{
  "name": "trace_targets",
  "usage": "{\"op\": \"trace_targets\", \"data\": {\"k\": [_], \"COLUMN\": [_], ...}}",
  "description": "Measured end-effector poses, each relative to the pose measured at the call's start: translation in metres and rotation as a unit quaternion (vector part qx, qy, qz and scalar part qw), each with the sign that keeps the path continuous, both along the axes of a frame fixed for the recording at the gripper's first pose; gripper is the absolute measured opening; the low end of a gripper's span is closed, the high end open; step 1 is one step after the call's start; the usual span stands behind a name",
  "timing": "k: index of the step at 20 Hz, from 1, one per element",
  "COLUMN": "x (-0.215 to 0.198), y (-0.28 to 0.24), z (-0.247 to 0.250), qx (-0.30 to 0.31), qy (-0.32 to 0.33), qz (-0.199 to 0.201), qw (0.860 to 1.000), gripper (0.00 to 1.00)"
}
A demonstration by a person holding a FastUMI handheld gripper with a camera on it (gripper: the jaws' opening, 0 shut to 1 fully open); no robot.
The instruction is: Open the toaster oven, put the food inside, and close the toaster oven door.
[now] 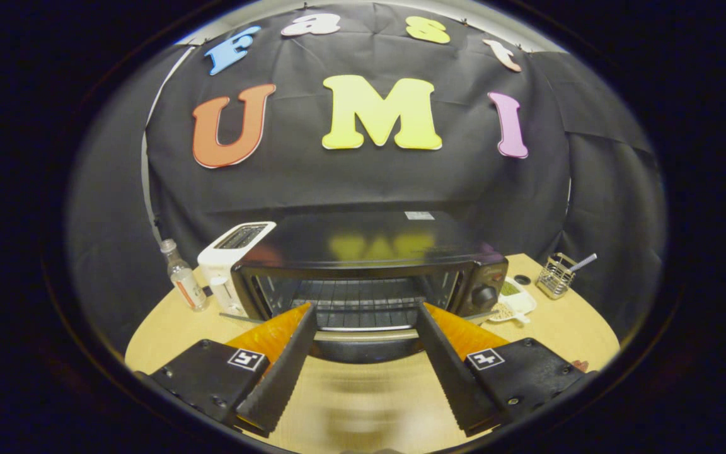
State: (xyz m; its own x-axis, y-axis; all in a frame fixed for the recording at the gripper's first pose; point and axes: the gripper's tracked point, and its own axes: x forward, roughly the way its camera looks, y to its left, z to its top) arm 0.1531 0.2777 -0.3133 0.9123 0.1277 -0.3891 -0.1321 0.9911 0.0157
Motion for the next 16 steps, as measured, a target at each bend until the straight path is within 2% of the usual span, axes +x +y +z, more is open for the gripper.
{"op": "trace_targets", "data": {"k": [5,8,16], "x": [-0.052,-0.06,-0.076], "y": [-0.013,-0.018,-0.023], "z": [-0.05,-0.065,-0.097], "qx": [-0.005,-0.012,-0.045], "qy": [0.055,0.054,0.073], "qz": [0.01,0.026,0.029], "qw": [0.998,0.998,0.996], "gripper": [1.0,1.0,1.0]}}
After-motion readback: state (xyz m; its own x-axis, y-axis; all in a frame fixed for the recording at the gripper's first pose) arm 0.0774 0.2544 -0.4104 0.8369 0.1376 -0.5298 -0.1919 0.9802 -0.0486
